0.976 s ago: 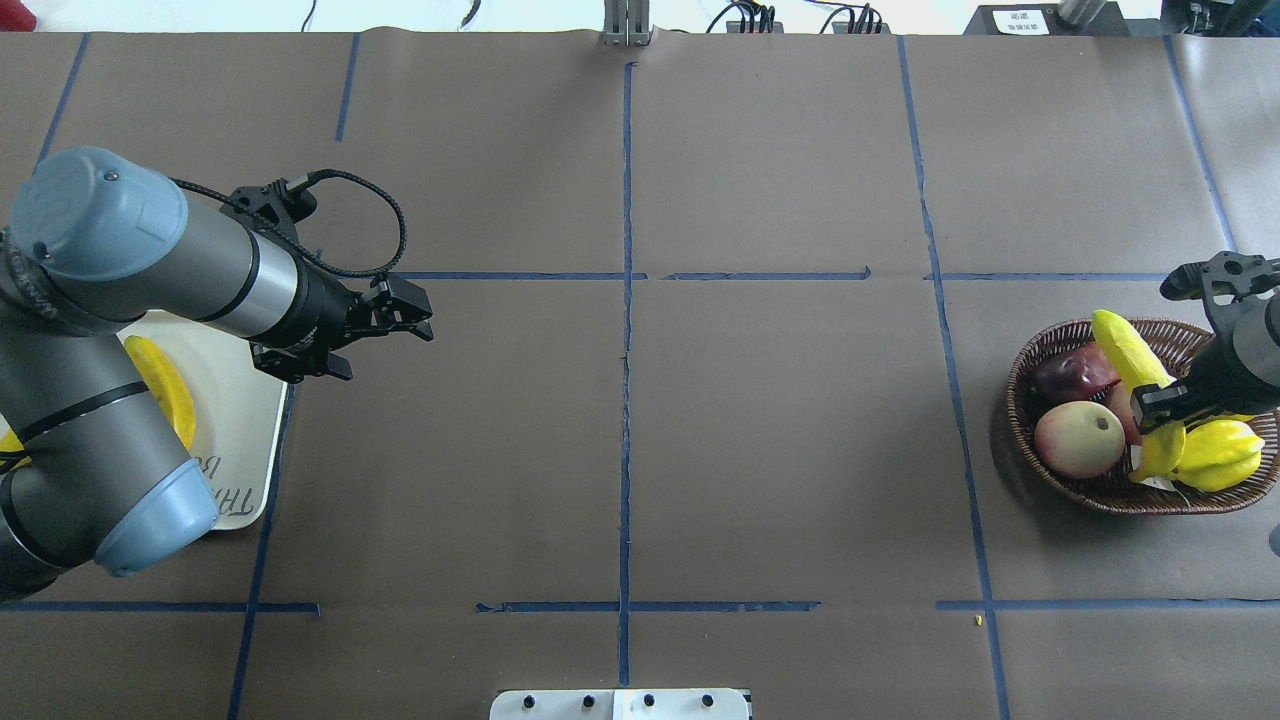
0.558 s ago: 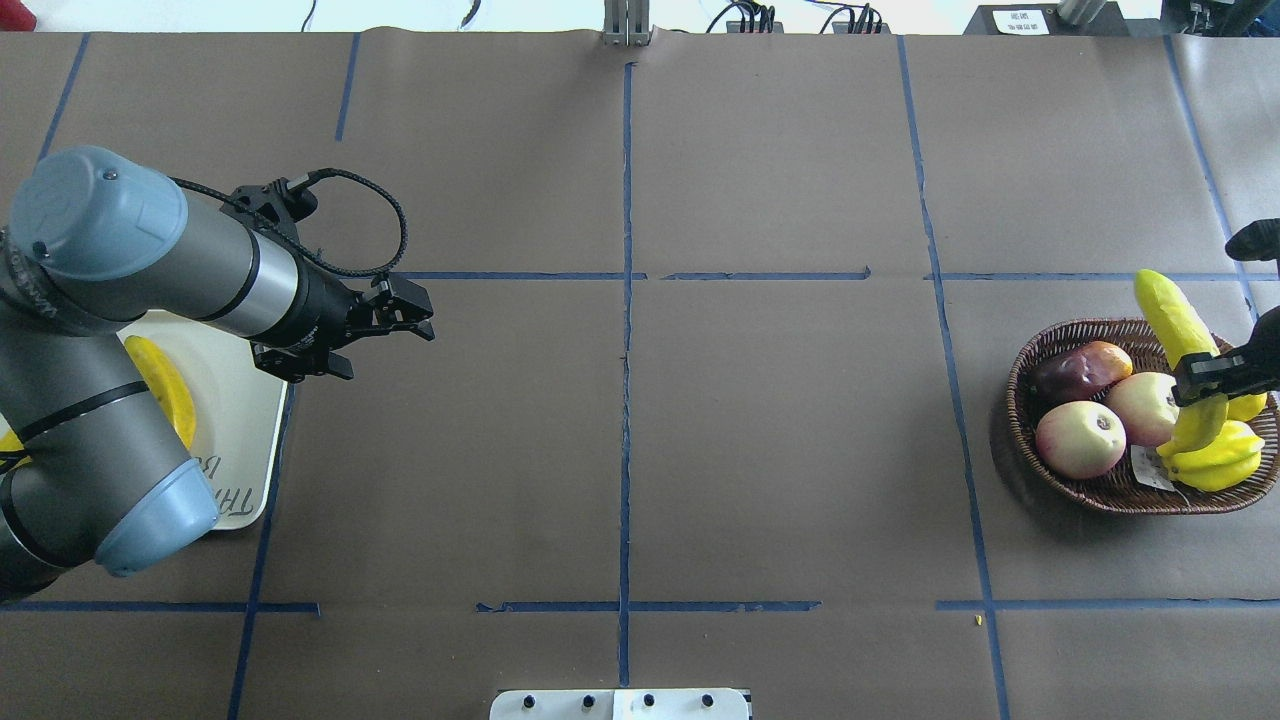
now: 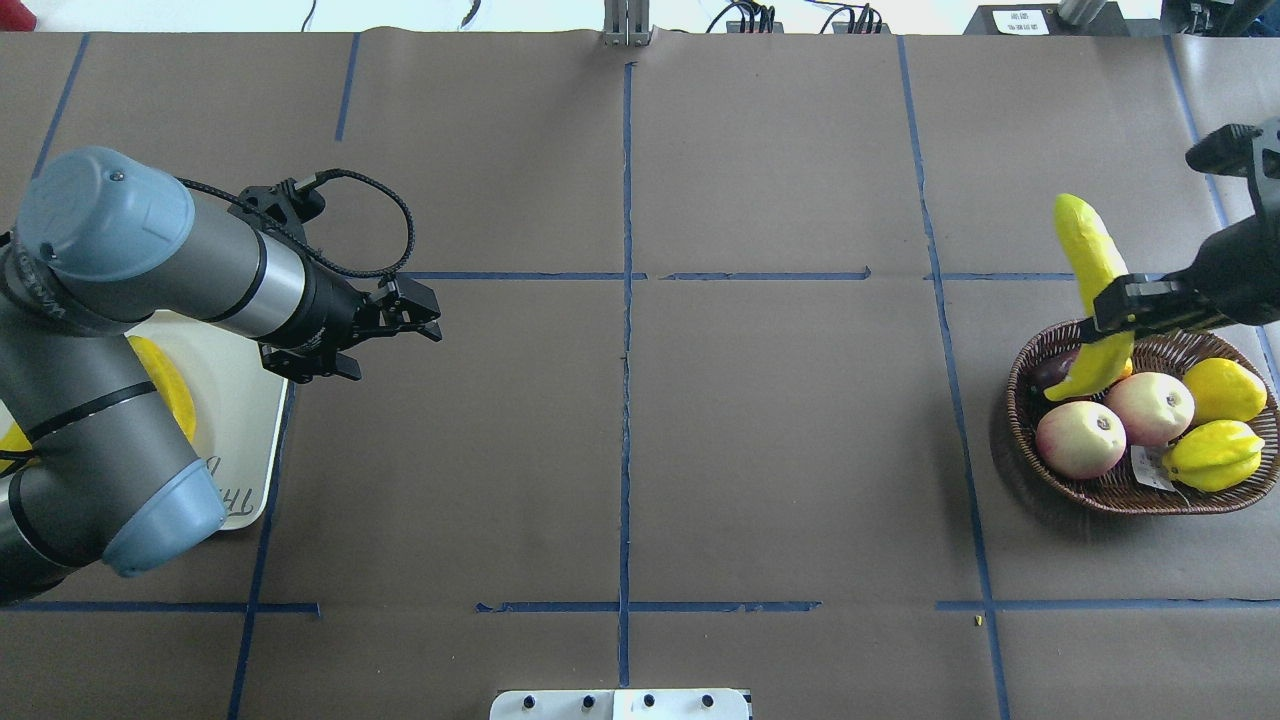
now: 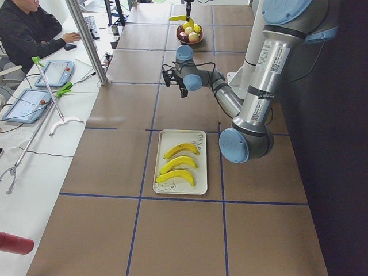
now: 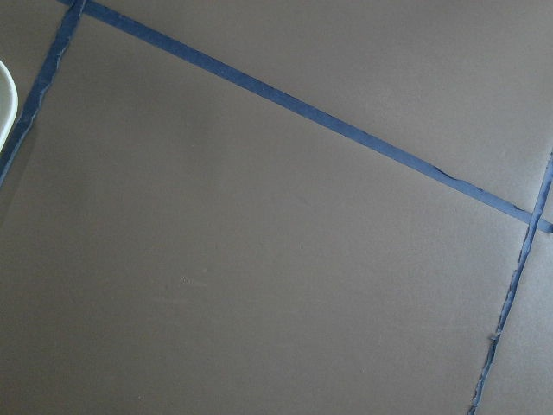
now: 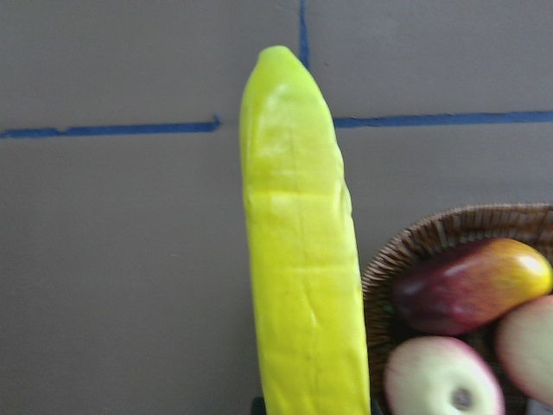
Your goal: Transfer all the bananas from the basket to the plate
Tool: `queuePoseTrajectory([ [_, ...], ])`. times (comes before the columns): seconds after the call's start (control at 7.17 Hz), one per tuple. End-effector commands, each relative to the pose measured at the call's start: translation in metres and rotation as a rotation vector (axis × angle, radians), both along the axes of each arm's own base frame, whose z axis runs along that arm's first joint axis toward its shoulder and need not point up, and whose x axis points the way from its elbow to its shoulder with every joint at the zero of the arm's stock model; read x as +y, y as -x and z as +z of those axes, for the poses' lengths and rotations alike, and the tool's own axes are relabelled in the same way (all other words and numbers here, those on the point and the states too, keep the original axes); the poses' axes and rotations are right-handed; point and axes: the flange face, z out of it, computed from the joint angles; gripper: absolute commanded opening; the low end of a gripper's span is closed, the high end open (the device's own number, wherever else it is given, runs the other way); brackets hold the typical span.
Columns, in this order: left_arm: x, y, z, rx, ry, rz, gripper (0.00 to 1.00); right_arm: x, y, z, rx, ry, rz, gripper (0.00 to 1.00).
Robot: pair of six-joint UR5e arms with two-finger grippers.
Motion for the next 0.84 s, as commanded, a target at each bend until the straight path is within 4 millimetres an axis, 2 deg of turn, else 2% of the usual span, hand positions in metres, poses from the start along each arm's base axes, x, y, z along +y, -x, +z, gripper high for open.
queuePoseTrajectory([
  [0.0, -0.002, -0.026, -0.022, 0.154, 0.013, -0.047, 0.99, 0.009, 0.067, -0.063, -0.249, 0.038, 0.094, 0.01],
  [0.14, 0.001, -0.038, -0.018, 0.302, 0.009, -0.068, 0.99, 0.023, 0.095, -0.067, -0.350, 0.014, 0.136, 0.01],
  [0.28, 0.001, -0.039, -0.016, 0.398, 0.005, -0.073, 0.99, 0.040, 0.121, -0.070, -0.429, 0.014, 0.148, 0.01],
  [0.42, 0.003, -0.037, -0.040, 0.473, 0.022, -0.079, 0.99, 0.061, 0.145, -0.075, -0.476, -0.018, 0.130, 0.00],
  [0.56, 0.002, -0.042, -0.076, 0.529, 0.047, -0.083, 0.99, 0.077, 0.165, -0.079, -0.483, -0.032, 0.109, 0.00],
  [0.7, 0.001, -0.044, -0.102, 0.562, 0.050, -0.080, 0.99, 0.089, 0.181, -0.086, -0.493, -0.034, 0.073, 0.00],
])
